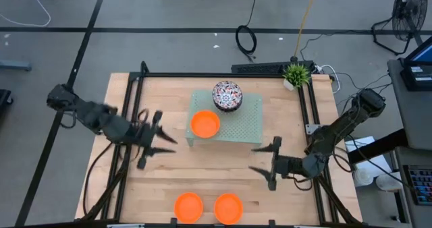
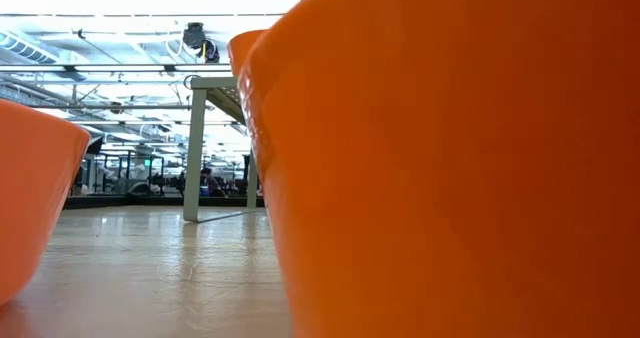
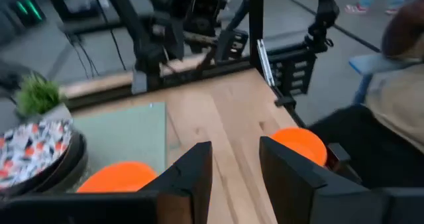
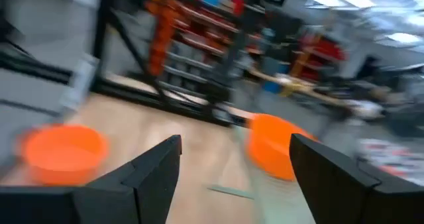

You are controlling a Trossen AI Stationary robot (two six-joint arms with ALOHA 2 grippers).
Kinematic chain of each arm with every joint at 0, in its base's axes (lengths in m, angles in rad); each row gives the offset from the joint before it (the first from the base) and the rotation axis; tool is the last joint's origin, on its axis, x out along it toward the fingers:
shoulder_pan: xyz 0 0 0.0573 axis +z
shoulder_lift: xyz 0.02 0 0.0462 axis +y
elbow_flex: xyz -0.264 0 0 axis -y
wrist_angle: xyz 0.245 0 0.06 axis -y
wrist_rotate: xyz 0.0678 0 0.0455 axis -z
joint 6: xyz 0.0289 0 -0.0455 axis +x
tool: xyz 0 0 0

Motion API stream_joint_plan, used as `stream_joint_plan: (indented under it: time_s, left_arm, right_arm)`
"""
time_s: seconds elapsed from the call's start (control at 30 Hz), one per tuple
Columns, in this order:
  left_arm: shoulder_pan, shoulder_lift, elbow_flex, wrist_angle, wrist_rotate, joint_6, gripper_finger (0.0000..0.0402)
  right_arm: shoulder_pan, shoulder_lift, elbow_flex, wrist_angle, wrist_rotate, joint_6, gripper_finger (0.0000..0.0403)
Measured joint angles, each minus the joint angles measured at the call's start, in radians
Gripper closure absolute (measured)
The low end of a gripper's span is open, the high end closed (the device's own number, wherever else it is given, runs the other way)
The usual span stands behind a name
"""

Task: Pick & Place Mini bowls
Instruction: Stack the right orange bowl on top of the orange bowl on the shelf

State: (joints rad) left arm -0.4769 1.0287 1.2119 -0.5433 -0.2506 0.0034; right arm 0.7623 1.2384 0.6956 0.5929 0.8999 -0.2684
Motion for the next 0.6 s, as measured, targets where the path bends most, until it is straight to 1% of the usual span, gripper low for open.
stream_joint_plan:
  time_s: [0.07, 0.13, 0.23, 0.3, 0.37, 0.47, 0.53, 0.6]
  left_arm:
    - [-0.091, -0.027, -0.093, 0.105, -0.096, 0.003, 0.0282]
    - [-0.173, -0.046, -0.172, 0.187, -0.175, -0.003, 0.0289]
    - [-0.288, -0.057, -0.254, 0.282, -0.283, -0.013, 0.0299]
    - [-0.36, -0.055, -0.29, 0.349, -0.338, -0.002, 0.0305]
    - [-0.429, -0.045, -0.324, 0.41, -0.388, 0.01, 0.0308]
    - [-0.521, -0.014, -0.381, 0.49, -0.41, 0.015, 0.0309]
    - [-0.578, 0.016, -0.425, 0.565, -0.414, 0.015, 0.0309]
    - [-0.626, 0.054, -0.466, 0.649, -0.415, 0.017, 0.0309]
  right_arm:
    - [0.016, 0.015, 0.004, 0.003, -0.043, 0.037, 0.0135]
    - [0.039, 0.049, 0.032, -0.017, -0.039, 0.047, 0.0135]
    - [0.074, 0.132, 0.134, -0.095, -0.037, 0.059, 0.0135]
    - [0.092, 0.21, 0.249, -0.225, -0.04, 0.107, 0.0135]
    - [0.102, 0.294, 0.385, -0.397, -0.046, 0.196, 0.0135]
    - [0.106, 0.427, 0.591, -0.665, -0.13, 0.359, 0.0136]
    - [0.103, 0.513, 0.705, -0.808, -0.201, 0.457, 0.0135]
    - [0.1, 0.59, 0.793, -0.911, -0.251, 0.54, 0.0135]
